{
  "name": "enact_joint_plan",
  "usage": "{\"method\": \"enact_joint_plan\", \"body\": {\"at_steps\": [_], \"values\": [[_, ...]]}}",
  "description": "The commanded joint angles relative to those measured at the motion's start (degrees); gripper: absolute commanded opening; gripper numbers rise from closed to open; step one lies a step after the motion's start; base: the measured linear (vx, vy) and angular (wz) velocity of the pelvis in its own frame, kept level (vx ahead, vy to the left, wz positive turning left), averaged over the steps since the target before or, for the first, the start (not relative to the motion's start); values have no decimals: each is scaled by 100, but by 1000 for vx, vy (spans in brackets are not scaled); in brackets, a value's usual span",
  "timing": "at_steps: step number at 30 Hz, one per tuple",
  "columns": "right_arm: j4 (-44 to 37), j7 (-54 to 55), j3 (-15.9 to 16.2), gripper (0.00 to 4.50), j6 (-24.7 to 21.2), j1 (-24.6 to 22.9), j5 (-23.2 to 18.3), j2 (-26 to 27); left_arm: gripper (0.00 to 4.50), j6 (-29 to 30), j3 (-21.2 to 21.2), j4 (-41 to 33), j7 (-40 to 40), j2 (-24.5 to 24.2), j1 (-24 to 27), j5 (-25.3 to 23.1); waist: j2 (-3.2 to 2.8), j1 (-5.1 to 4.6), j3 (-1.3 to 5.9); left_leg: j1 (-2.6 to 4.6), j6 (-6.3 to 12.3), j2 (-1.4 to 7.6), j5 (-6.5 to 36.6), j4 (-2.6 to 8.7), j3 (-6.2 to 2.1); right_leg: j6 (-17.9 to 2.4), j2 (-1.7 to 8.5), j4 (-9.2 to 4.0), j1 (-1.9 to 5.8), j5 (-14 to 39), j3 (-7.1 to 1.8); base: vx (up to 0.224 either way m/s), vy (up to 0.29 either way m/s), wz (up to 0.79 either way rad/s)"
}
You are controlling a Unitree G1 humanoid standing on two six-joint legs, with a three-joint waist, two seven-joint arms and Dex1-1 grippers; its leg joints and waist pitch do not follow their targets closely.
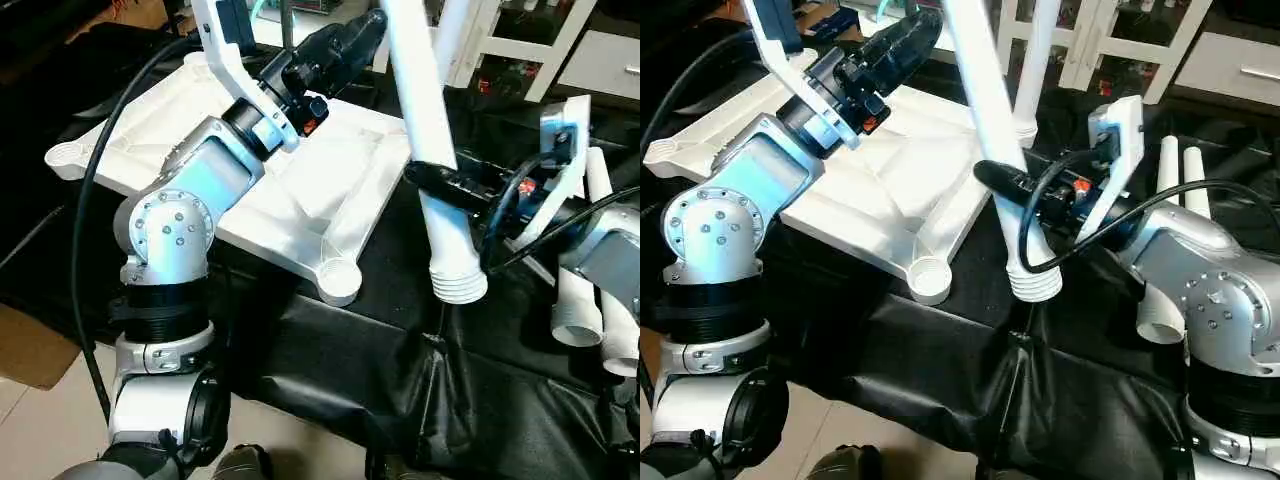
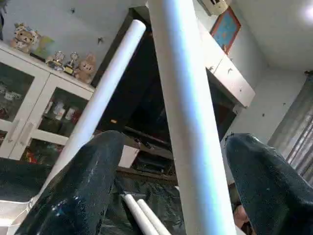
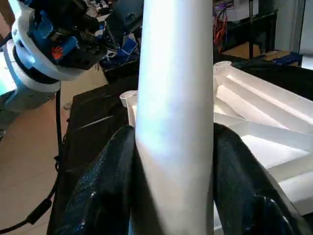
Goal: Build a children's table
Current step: Pick table leg
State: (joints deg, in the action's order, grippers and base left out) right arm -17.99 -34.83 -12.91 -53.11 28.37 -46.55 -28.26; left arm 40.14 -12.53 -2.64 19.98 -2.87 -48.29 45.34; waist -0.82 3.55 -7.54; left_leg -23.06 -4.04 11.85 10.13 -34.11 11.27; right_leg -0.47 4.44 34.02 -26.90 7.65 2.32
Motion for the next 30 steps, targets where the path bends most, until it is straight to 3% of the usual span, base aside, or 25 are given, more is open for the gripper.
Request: {"method": "enact_joint_plan", "body": {"at_steps": [1, 10, 13, 17, 21, 26, 30], "values": [[-219, 35, 47, 175, 90, -50, -18, -29, 377, 32, 52, -38, -46, 0, -105, 38, 63, 17, 431, 96, 471, -6, 477, 322, -13, -1138, 151, -350, 476, 1007, -145, 0, 0, 0], [-341, -24, 154, 175, 93, -117, 9, -102, 377, 70, -36, -80, -52, 51, -137, 259, 72, 14, 420, 94, 475, -6, 510, 327, -12, -1132, 152, -357, 472, 1043, -147, 0, 0, 0], [-411, -135, 323, 175, 247, -165, 200, -215, 411, 425, -243, -179, -38, 175, -166, 942, 67, 19, 419, 92, 393, -9, 544, 325, -8, -1138, 159, -350, 471, 1092, -151, 0, 0, 0], [-464, -199, 446, 175, 335, -201, 341, -311, 446, 493, -348, -206, -170, 235, -214, 1179, 86, 11, 412, 85, 399, -9, 583, 327, -8, -1131, 151, -361, 470, 1095, -151, 0, 0, 0], [-518, -279, 620, 175, 500, -212, 553, -427, 450, 650, -448, -84, -319, 246, -251, 1452, 90, 5, 411, 84, 409, -16, 579, 324, -12, -1017, 146, -369, 474, 1193, -149, 0, 0, 0], [-556, -432, 772, 175, 640, -236, 664, -550, 450, 713, -452, -21, -458, 230, -272, 1457, 86, 4, 418, 87, 450, -12, 564, 320, -12, -1016, 141, -371, 470, 1176, -146, 0, 0, 0], [-595, -538, 861, 175, 733, -271, 743, -641, 450, 542, -408, 103, -578, 178, -313, 1187, 76, 8, 425, 90, 475, -7, 567, 316, -15, -989, 138, -375, 473, 1166, -143, 0, 0, 0]]}}
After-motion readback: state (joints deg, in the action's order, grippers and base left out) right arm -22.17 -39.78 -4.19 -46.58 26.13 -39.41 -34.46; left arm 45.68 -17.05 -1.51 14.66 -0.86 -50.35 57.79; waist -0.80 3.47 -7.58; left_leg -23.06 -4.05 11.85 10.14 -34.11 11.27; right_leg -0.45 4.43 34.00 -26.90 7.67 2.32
